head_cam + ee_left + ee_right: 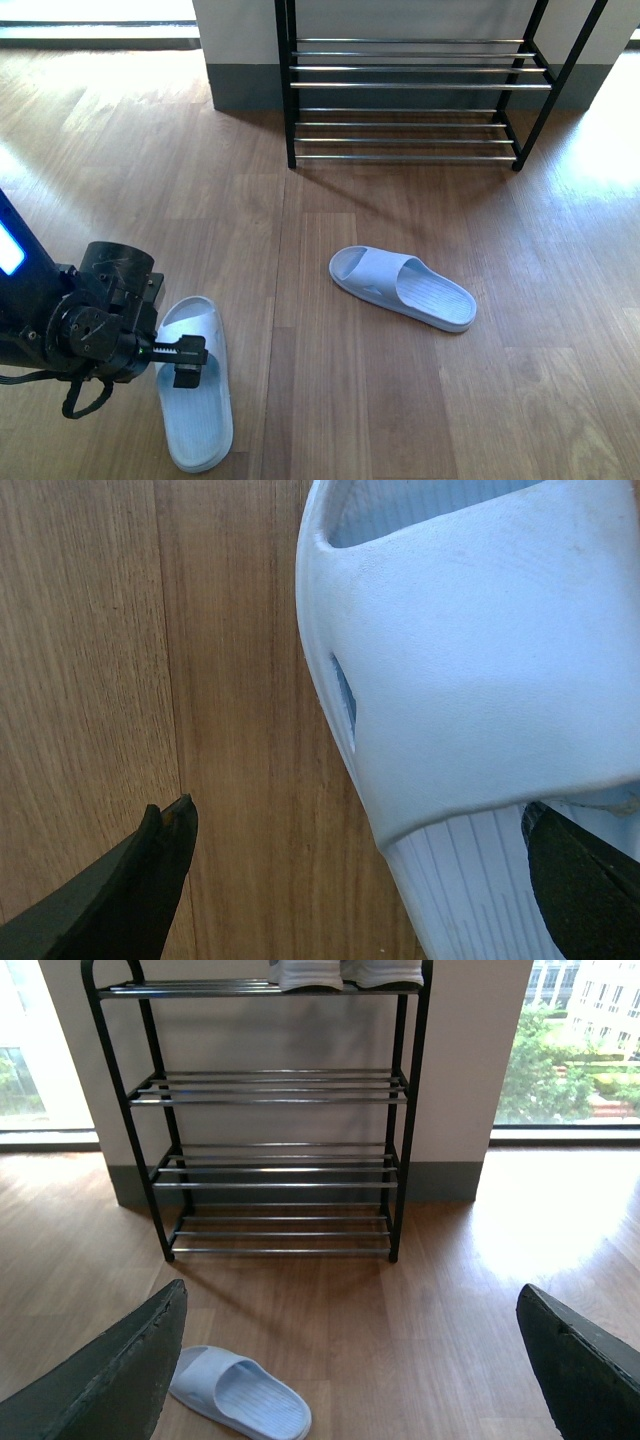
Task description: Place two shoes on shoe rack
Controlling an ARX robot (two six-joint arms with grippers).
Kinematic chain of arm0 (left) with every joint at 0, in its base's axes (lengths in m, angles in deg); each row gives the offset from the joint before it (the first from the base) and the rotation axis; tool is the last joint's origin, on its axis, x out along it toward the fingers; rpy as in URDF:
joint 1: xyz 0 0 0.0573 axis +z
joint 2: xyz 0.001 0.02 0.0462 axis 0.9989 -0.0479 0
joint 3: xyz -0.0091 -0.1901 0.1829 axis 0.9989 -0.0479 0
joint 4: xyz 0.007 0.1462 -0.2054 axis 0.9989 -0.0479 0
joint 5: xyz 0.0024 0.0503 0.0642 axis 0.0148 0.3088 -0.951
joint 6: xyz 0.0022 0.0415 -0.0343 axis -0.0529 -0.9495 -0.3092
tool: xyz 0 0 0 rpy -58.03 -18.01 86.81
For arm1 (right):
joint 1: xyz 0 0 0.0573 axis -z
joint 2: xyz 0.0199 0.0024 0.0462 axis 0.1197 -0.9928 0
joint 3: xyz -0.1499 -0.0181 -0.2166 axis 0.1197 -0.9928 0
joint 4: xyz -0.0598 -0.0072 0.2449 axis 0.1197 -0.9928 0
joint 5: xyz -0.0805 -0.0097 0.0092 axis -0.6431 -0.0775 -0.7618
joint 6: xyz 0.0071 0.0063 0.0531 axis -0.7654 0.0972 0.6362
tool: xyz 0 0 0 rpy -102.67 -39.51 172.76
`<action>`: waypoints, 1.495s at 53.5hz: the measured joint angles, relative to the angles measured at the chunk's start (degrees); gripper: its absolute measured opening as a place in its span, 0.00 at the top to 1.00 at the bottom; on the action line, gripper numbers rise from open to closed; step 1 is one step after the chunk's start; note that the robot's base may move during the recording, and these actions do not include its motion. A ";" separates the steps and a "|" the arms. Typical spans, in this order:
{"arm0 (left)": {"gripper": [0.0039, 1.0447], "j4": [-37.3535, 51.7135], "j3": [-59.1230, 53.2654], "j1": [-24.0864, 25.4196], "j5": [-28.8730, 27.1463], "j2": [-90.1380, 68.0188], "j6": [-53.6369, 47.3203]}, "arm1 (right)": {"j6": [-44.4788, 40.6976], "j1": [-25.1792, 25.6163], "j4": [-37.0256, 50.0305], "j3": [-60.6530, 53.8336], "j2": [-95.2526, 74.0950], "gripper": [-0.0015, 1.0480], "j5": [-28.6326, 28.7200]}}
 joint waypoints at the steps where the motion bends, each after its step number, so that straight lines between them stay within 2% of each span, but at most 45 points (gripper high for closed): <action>1: 0.09 -0.13 0.50 0.00 -0.20 -0.48 -0.31 | 0.00 0.00 0.00 0.00 0.00 0.09 0.00; 16: 0.09 -1.29 6.45 -0.50 -1.84 -5.14 -5.14 | 0.00 0.00 0.00 0.00 0.00 0.09 0.00; 30: 0.10 6.14 8.24 -1.31 -3.21 -9.11 -13.40 | 0.00 0.00 0.00 0.00 0.00 0.09 -0.02; 49: 0.80 4.63 8.61 -1.62 -5.95 -9.75 -14.47 | 0.00 0.00 0.00 0.00 0.00 0.09 0.00; 55: 0.98 4.09 8.61 -1.62 -7.56 -9.14 -12.35 | 0.00 0.00 0.00 0.00 0.00 0.09 0.00; 61: 0.98 5.01 6.36 -1.60 -5.75 -6.91 -10.82 | 0.00 0.00 0.00 0.00 0.00 0.09 0.02; 71: 0.98 14.14 -6.40 -1.36 -4.83 4.37 -10.62 | 0.00 0.00 0.00 0.00 0.00 0.09 0.00; 74: 0.98 19.06 -12.55 0.46 -4.81 10.91 -11.65 | 0.00 0.00 0.00 0.00 0.00 0.09 0.00; 80: 0.98 31.23 -27.34 7.21 -6.58 27.12 -13.53 | 0.00 0.00 0.00 0.00 0.00 0.09 0.00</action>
